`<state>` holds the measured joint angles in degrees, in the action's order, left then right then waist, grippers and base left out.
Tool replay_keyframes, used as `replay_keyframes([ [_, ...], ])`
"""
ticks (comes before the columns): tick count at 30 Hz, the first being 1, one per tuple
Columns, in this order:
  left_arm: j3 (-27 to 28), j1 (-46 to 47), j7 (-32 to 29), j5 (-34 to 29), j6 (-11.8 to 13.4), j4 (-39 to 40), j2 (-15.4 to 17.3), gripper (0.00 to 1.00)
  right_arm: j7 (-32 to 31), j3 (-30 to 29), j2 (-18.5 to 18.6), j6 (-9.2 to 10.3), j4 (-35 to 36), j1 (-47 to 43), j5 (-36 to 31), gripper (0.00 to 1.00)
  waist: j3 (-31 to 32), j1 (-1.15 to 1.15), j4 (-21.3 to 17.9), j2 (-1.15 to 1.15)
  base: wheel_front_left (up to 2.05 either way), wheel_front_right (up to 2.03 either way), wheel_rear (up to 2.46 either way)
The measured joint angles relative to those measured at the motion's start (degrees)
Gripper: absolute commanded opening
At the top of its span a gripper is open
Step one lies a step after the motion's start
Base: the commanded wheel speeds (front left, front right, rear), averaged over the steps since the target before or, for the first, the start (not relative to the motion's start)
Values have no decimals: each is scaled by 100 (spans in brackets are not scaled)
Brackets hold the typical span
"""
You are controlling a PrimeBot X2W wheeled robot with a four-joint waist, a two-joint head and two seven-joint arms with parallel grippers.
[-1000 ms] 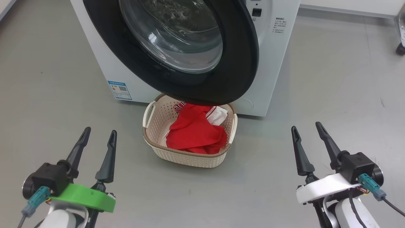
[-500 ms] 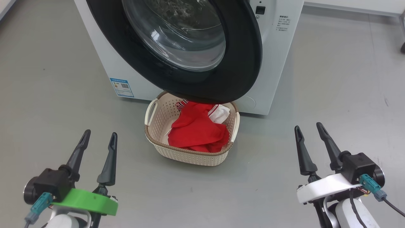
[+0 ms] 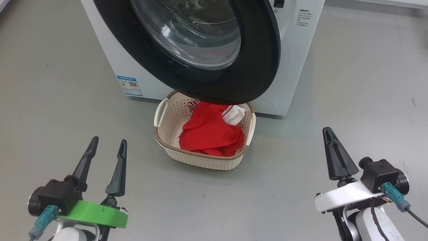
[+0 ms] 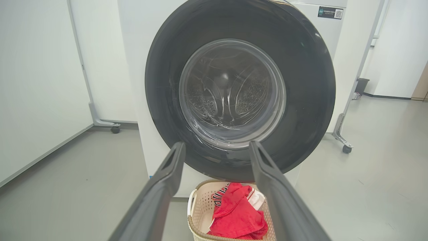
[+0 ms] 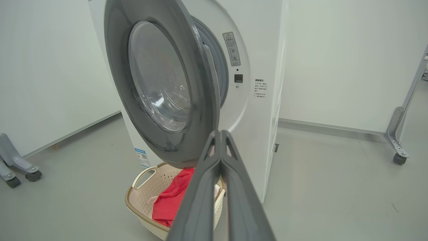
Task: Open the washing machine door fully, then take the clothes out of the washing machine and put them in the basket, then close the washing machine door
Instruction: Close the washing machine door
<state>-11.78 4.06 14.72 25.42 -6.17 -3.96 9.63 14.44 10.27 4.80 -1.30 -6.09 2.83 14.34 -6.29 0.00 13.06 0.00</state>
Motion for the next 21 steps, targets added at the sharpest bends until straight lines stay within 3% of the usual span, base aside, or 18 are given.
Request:
replay_keyframes([
  [21,-43,44,0,-175,-71,78,-336,100,-113,477,671,-417,5,1144,-550,0,-563,0,358,0,0,0,0],
])
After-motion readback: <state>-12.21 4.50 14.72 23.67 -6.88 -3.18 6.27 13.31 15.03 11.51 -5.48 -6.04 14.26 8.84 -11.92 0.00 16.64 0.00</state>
